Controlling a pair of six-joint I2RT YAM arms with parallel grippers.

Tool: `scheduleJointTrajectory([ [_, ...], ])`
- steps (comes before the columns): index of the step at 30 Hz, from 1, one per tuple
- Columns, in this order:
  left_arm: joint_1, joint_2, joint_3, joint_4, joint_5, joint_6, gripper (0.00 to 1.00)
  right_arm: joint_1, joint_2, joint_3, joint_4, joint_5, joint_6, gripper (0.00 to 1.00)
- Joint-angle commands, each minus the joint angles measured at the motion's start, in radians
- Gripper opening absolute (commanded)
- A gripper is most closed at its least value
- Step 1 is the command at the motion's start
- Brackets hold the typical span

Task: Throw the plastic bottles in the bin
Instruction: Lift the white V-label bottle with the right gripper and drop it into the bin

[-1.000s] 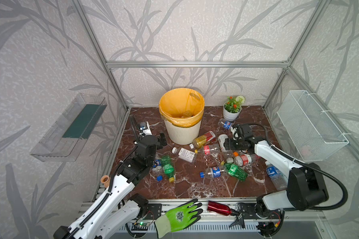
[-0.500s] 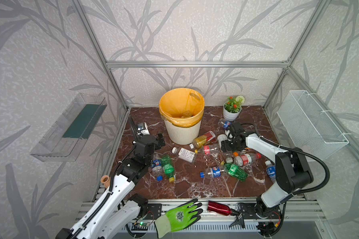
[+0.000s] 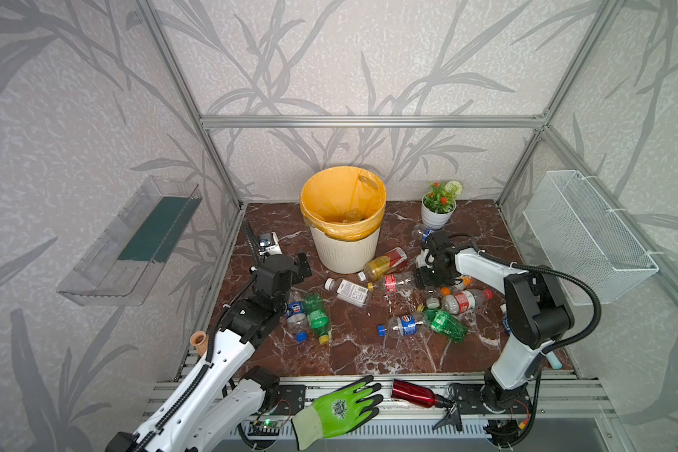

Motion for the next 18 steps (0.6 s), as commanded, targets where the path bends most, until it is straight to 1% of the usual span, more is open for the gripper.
scheduleJointTrajectory([
  [1,0.008,0.001,0.001,-0.028,-0.005,-0.017,0.99,0.001,0.003,0.032,-0.02,-0.015,0.001,0.73],
  [4,0.009,0.001,0.002,-0.028,-0.009,-0.017,0.99,0.001,-0.033,0.022,0.002,-0.015,0.013,0.67],
  [7,0.013,0.004,-0.003,-0.031,-0.01,-0.025,0.99,0.0,-0.09,0.013,0.027,-0.016,0.024,0.66],
  [12,0.022,0.012,-0.016,-0.046,-0.051,-0.069,0.99,-0.001,-0.263,-0.022,0.114,-0.009,0.041,0.62],
  [15,0.035,0.01,-0.044,-0.041,-0.08,-0.103,0.99,0.0,-0.413,-0.079,0.251,-0.011,0.036,0.61],
  [18,0.069,0.005,-0.076,-0.045,-0.076,-0.157,0.99,-0.002,-0.599,-0.171,0.48,0.0,0.039,0.6],
])
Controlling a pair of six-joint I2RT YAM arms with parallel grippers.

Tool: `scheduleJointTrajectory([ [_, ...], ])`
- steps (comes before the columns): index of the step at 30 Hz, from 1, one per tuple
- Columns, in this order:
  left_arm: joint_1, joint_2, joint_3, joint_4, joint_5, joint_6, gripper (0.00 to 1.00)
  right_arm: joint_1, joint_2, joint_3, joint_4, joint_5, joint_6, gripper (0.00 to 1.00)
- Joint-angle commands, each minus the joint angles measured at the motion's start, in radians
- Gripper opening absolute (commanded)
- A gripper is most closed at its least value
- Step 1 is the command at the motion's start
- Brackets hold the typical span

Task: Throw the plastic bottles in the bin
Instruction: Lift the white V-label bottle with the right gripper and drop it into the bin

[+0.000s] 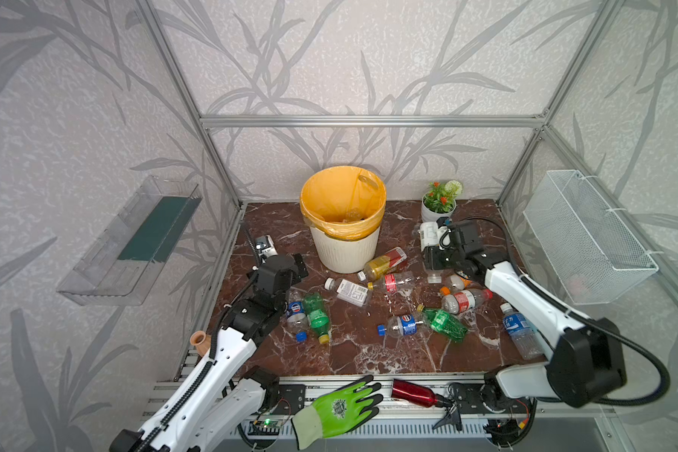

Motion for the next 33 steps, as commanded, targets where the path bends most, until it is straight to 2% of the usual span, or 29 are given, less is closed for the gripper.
scheduleJointTrajectory([
  [1,0.043,-0.003,-0.033,-0.047,-0.03,-0.109,0.99,-0.002,-0.167,-0.063,0.279,0.009,0.015,0.6],
  [4,0.103,0.011,-0.045,-0.091,0.022,-0.177,0.99,0.0,-0.268,-0.069,0.435,0.018,0.037,0.61],
  [7,0.149,0.024,-0.064,-0.109,0.08,-0.212,0.99,0.0,-0.306,-0.058,0.619,0.022,0.084,0.61],
  [12,0.176,0.04,-0.085,-0.14,0.118,-0.238,0.99,0.017,-0.245,0.023,0.861,0.014,0.184,0.6],
  [15,0.179,0.039,-0.091,-0.161,0.118,-0.246,0.99,0.066,-0.149,0.104,0.941,0.011,0.198,0.61],
  [18,0.179,0.037,-0.1,-0.166,0.126,-0.253,0.99,0.142,0.019,0.268,0.864,-0.039,0.19,0.61],
  [21,0.18,0.037,-0.103,-0.167,0.139,-0.263,0.99,0.217,0.224,0.468,0.702,-0.096,0.15,0.63],
  [22,0.18,0.038,-0.104,-0.168,0.143,-0.266,0.99,0.227,0.295,0.551,0.619,-0.124,0.145,0.65],
  [25,0.182,0.034,-0.098,-0.177,0.155,-0.265,0.99,0.247,0.446,0.75,0.408,-0.15,0.094,0.82],
  [29,0.183,0.012,-0.083,-0.208,0.145,-0.247,0.99,0.251,0.444,0.826,0.287,-0.081,-0.008,1.0],
  [33,0.183,-0.022,-0.084,-0.211,0.141,-0.234,0.99,0.245,0.332,0.781,0.259,0.003,-0.082,0.99],
])
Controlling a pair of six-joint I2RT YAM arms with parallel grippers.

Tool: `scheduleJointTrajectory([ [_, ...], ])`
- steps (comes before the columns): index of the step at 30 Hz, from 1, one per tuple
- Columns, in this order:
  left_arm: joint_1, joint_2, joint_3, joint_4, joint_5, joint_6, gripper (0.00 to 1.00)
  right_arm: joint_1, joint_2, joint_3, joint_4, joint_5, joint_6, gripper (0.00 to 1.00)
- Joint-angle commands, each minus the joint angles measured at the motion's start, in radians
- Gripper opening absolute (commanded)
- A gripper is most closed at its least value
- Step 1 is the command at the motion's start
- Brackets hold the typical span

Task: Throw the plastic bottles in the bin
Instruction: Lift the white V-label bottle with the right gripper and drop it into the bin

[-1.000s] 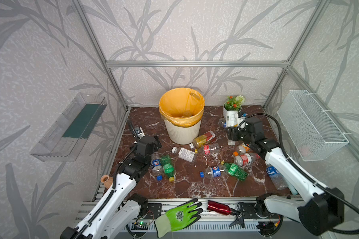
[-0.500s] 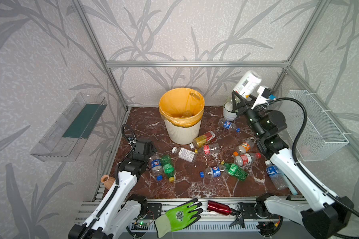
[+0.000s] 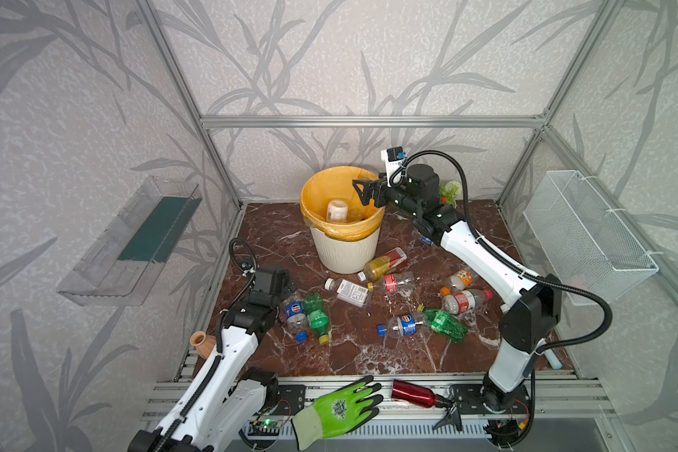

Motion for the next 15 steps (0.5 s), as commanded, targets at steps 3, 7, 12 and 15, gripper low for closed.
scheduleJointTrajectory([
  [3,0.006,-0.04,0.014,-0.038,-0.004,0.011,0.99,-0.025,-0.234,-0.076,-0.015,0.104,-0.095,0.99],
  [7,0.004,-0.047,0.024,-0.029,0.045,0.061,0.99,-0.056,-0.354,-0.253,0.011,0.144,-0.073,0.99],
  [12,0.004,-0.05,0.02,-0.041,0.094,0.058,0.98,-0.118,-0.488,-0.52,0.015,0.172,0.014,0.99],
  [15,0.001,-0.054,0.008,-0.042,0.108,0.05,0.97,-0.17,-0.575,-0.69,0.01,0.196,0.089,0.99],
])
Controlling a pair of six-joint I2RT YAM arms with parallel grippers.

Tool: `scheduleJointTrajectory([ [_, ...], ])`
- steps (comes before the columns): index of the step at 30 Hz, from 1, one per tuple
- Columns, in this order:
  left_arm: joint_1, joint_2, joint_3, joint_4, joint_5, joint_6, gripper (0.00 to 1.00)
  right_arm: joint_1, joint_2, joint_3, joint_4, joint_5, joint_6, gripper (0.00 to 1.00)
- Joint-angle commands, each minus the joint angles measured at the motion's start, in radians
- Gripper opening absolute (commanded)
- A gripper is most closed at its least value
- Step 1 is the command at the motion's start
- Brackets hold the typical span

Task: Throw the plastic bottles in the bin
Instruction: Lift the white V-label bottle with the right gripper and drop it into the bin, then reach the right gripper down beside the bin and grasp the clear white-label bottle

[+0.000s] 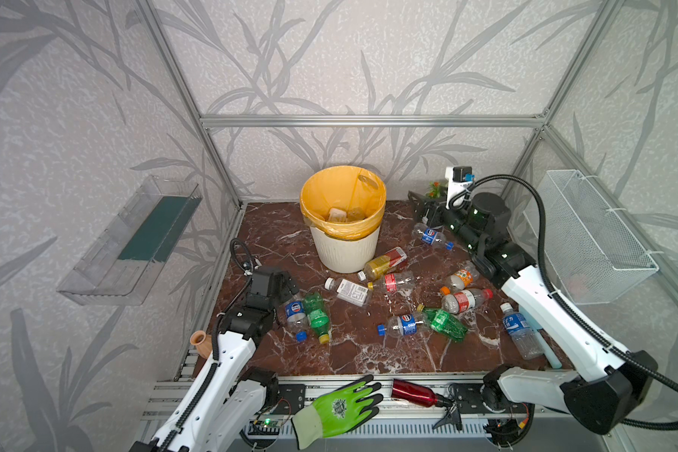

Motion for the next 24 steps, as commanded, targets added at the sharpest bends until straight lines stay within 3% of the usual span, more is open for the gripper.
scheduleJointTrajectory([
  [1,0.0,-0.022,0.002,-0.022,0.023,-0.002,0.97,-0.057,-0.067,-0.17,-0.029,0.033,0.111,0.99],
  [6,-0.005,-0.022,-0.008,0.008,0.04,-0.005,0.95,-0.166,-0.136,-0.351,-0.1,-0.047,0.215,0.99],
  [13,-0.085,-0.009,-0.002,0.043,0.001,0.012,0.92,-0.186,-0.169,-0.494,-0.145,-0.04,0.27,0.99],
  [18,-0.169,0.011,0.003,0.057,-0.055,0.031,0.92,-0.189,-0.161,-0.529,-0.109,-0.082,0.302,0.99],
  [21,-0.173,0.032,0.001,0.059,-0.063,-0.002,0.93,-0.18,-0.12,-0.528,-0.031,-0.196,0.286,0.97],
  [24,-0.172,0.03,-0.016,0.082,-0.067,-0.022,0.95,-0.107,-0.049,-0.458,-0.067,-0.205,0.214,0.94],
])
